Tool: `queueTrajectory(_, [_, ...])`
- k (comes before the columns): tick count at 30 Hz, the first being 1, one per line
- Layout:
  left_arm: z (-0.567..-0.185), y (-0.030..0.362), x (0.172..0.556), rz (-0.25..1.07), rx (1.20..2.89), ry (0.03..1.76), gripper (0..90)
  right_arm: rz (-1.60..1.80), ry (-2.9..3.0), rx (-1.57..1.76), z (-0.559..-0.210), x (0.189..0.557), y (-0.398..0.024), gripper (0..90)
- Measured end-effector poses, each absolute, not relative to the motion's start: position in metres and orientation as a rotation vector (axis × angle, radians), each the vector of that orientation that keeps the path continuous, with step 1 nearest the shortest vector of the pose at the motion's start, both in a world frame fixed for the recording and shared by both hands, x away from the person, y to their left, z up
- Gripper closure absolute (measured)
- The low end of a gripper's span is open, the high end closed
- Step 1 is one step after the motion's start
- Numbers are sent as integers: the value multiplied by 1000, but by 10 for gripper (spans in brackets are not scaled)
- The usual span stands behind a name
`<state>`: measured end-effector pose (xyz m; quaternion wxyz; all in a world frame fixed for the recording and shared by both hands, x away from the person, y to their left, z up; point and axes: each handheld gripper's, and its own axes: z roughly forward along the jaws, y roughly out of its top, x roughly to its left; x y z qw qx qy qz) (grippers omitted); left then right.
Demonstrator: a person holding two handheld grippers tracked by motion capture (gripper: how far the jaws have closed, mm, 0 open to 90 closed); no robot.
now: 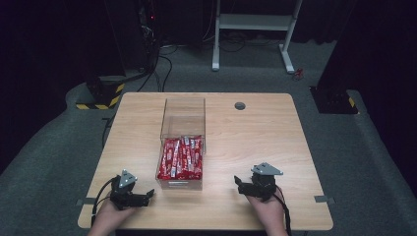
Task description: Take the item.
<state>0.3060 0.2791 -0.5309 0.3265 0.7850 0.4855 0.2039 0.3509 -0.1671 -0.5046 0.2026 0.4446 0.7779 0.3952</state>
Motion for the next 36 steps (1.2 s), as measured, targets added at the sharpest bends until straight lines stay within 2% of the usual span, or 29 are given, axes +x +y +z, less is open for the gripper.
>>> queueTrajectory(25, [-531,279,306,533,2056,1272,7,1204,2152,1138,-465,368,-129,156])
queueTrajectory(36, [-531,279,306,532,2056,1272,7,1229,2148,1091,-449,372,-115,195])
